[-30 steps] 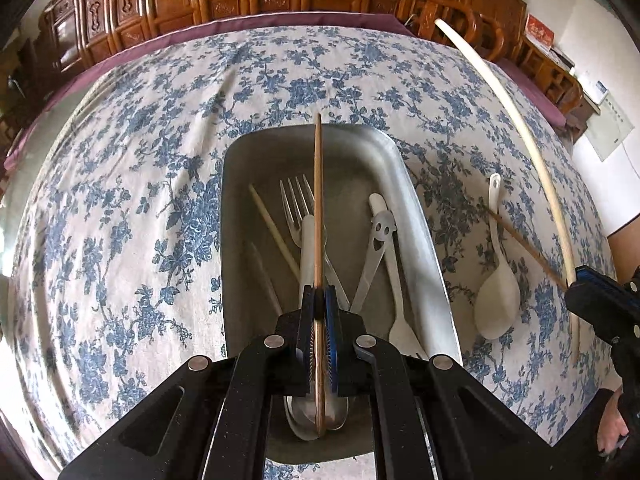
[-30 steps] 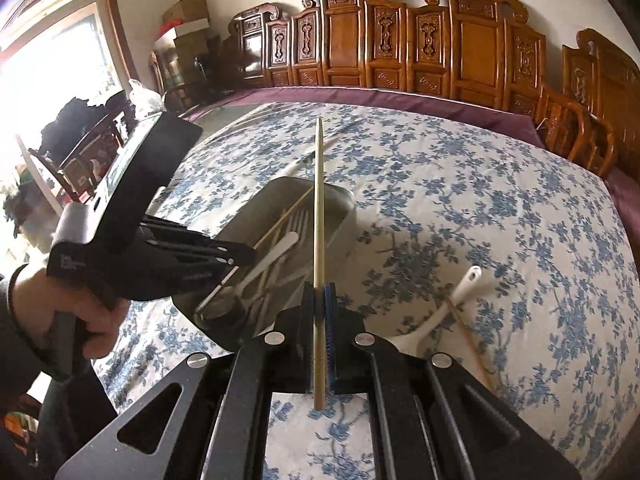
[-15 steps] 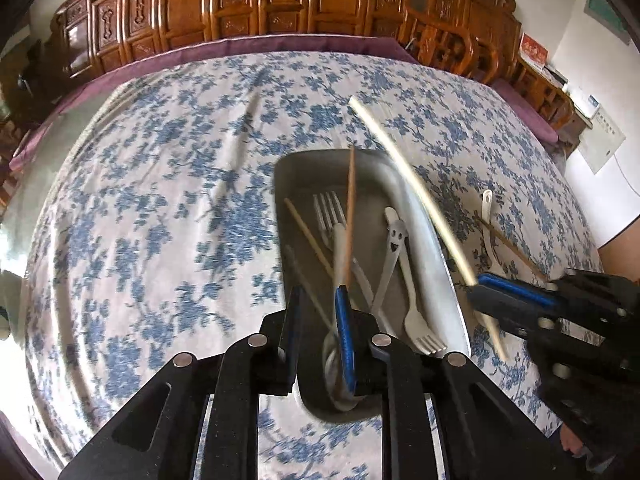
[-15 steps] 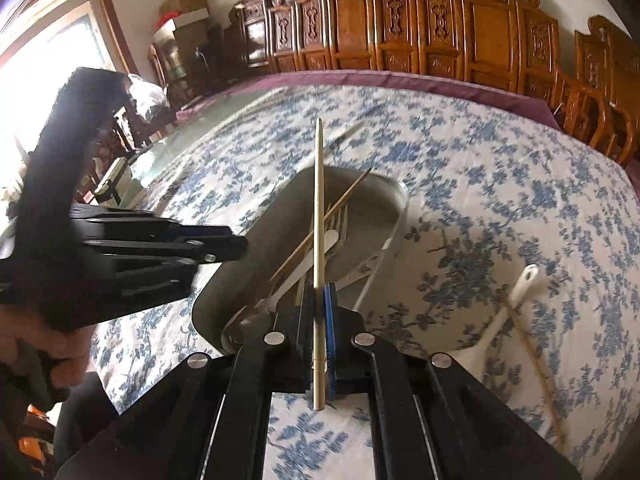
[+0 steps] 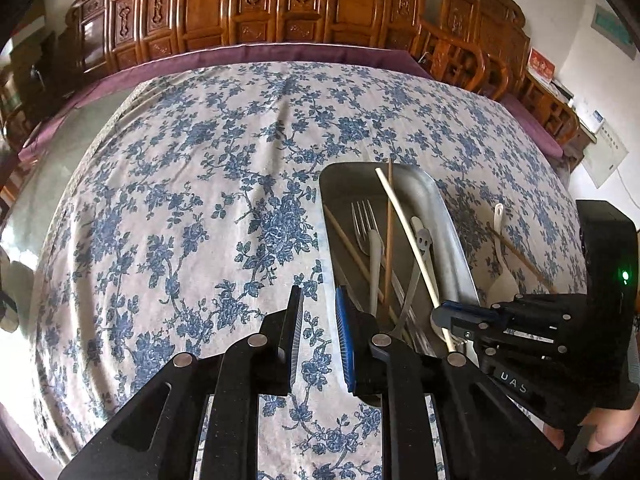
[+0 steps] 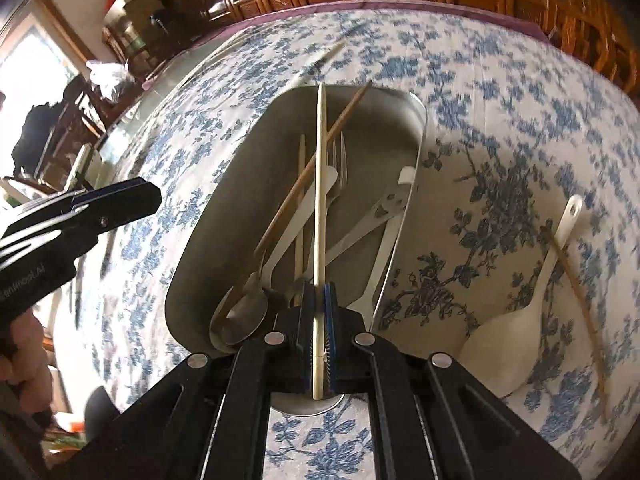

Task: Organize utensils
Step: 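Open the left tool to drop its chopstick in the tray while the right tool drops its chopstick, then grasp the white ladle spoon with the left tool while the right tool grasps a wooden chopstick, then carry the ladle over the grey tray with the left tool while the right tool carries the chopstick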

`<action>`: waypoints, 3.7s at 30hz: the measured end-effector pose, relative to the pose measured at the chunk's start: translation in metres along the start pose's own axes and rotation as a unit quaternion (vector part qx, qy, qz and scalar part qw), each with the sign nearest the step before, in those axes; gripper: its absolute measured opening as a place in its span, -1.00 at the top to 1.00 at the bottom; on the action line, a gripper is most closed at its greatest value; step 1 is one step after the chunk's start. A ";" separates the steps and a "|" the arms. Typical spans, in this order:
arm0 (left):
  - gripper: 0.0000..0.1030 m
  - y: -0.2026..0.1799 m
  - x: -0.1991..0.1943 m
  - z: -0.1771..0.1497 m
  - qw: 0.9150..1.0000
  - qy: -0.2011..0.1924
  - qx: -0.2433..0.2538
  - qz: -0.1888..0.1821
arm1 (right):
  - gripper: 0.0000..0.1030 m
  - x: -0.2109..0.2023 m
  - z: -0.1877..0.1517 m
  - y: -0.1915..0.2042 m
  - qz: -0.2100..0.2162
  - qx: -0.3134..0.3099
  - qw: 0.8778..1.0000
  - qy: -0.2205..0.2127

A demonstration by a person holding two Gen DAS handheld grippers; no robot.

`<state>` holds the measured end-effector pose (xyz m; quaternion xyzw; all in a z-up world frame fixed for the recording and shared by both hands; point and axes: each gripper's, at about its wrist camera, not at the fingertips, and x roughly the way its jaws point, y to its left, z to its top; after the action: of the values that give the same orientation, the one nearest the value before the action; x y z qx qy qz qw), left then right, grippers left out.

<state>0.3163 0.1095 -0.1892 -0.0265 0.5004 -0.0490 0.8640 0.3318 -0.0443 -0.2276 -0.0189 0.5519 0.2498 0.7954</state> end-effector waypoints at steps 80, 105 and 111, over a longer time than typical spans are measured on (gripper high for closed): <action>0.83 -0.244 0.125 0.008 0.984 0.095 0.149 -0.012 | 0.88 -0.078 -0.095 -0.235 -0.098 -0.030 0.989 -0.108; 0.84 -0.151 0.006 0.040 0.995 -0.008 0.103 -0.010 | 0.88 -0.122 -0.055 -0.134 -0.051 -0.060 0.983 -0.163; 0.84 -0.106 0.006 0.040 0.997 -0.005 0.076 0.013 | 0.88 -0.124 -0.039 -0.095 -0.032 -0.073 0.982 -0.172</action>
<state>0.3475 0.0038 -0.1648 0.0452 0.4909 -0.0758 0.8667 0.3046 -0.1859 -0.1559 -0.0514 0.3860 0.2638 0.8825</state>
